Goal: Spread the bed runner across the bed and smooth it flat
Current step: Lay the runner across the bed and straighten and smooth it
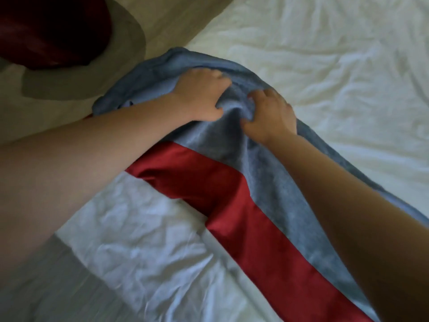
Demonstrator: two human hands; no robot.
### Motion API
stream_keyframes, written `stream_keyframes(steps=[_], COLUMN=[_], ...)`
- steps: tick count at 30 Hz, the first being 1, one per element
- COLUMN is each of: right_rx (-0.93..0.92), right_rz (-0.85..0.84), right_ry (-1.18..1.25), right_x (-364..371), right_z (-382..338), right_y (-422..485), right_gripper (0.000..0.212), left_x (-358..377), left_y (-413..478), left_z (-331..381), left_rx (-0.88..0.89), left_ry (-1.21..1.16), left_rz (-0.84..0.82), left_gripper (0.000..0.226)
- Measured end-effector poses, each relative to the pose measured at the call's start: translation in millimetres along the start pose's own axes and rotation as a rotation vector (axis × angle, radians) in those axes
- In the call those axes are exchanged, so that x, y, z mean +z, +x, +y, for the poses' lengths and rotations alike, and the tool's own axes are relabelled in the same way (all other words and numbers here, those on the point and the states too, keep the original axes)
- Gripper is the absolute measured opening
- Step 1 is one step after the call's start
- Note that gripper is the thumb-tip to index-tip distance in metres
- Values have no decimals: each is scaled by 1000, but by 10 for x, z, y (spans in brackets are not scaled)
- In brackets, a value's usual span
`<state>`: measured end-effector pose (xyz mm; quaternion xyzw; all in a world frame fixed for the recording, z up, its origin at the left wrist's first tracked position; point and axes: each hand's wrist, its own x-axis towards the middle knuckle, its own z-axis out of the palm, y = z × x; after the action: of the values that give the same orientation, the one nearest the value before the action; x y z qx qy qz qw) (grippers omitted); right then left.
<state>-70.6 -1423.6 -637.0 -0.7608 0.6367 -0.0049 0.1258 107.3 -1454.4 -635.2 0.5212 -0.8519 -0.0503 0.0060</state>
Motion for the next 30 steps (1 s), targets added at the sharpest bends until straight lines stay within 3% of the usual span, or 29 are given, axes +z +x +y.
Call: stream_keyframes(steps=[8, 15, 18, 24, 30], right_rx=[-105, -183, -142, -5, 210], right_rz=[-53, -28, -30, -27, -197], right_ry=[43, 8, -4, -79, 0], right_x=[380, 959, 1163, 1304, 1213], right_z=[-553, -699, -686, -817, -874], right_y=[-923, -1685, -1966, -2126, -1952], right_gripper=[48, 35, 27, 25, 13], left_x=[179, 527, 677, 796, 705], left_y=[-1115, -1872, -2090, -2108, -1990], left_z=[251, 552, 621, 683, 486], left_rx=[-52, 4, 16, 92, 244], left_ry=[53, 125, 159, 275, 565], left_rz=[-126, -234, -294, -136, -156], left_gripper=[45, 34, 36, 14, 22])
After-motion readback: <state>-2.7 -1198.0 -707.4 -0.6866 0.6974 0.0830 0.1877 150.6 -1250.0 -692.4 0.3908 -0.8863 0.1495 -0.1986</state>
